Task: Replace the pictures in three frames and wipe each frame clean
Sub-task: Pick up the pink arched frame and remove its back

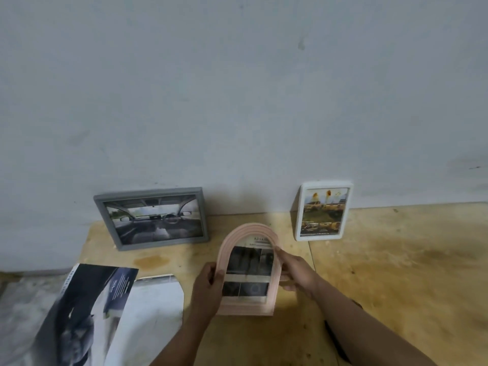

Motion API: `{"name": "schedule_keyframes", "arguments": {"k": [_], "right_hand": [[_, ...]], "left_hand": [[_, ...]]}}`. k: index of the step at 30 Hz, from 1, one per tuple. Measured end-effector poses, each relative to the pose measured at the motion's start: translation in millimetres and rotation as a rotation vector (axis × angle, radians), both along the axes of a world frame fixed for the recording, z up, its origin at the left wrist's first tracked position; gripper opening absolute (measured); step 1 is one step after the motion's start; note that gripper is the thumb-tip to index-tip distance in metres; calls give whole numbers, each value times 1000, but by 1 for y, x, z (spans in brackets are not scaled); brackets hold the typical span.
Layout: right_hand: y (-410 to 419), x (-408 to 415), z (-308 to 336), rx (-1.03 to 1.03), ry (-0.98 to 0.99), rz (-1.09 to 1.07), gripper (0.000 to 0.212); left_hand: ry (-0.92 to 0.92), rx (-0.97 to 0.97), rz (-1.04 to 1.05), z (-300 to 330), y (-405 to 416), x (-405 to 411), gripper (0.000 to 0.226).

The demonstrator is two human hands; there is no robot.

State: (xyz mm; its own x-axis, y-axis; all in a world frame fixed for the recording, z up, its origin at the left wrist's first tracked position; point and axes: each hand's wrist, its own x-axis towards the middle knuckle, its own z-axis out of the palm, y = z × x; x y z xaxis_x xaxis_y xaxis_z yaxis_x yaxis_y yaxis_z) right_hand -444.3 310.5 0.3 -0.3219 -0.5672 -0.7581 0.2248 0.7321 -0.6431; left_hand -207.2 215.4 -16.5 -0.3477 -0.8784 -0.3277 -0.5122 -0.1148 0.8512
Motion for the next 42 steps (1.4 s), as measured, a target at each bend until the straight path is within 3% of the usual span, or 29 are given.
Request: {"name": "schedule_keyframes", "arguments": {"k": [2, 5, 7, 13, 16, 19, 24, 27, 33, 36, 39, 42], "right_hand": [[4, 3, 3, -9, 13, 2, 68], [2, 5, 16, -93, 177, -105, 46], [1, 2, 23, -151, 243, -157, 46], [24, -3, 32, -168, 167, -125, 51], [44, -7, 29, -111, 164, -180, 55], [68, -10, 22, -32, 177, -147, 47], [93, -6, -15, 63, 298, 76, 34], [101, 3, -33, 58, 402, 276, 33], [120, 24, -39, 44, 444, 450, 43], [127, 25, -44, 87, 547, 486, 48], [131, 23, -57, 147, 598, 545, 46], [129, 23, -69, 173, 569, 524, 48]], "left_hand": [[-9, -40, 6, 11, 10, 4, 8], [-4, -153, -5, 25, 22, 4, 7], [-38, -311, -49, 30, 32, 4, 6], [-213, -778, -335, 31, 74, 1, 21], [-242, -907, -482, 21, 94, -1, 21], [-279, -987, -579, 8, 111, 2, 23], [-358, -882, -777, -18, 136, 14, 20], [-492, -734, -816, -45, 151, 24, 33], [-639, -572, -641, -64, 157, 57, 35], [-724, -396, -492, -58, 148, 68, 53], [-633, -145, -345, -56, 139, 75, 75], [-423, -12, -240, -58, 135, 75, 80]]}}
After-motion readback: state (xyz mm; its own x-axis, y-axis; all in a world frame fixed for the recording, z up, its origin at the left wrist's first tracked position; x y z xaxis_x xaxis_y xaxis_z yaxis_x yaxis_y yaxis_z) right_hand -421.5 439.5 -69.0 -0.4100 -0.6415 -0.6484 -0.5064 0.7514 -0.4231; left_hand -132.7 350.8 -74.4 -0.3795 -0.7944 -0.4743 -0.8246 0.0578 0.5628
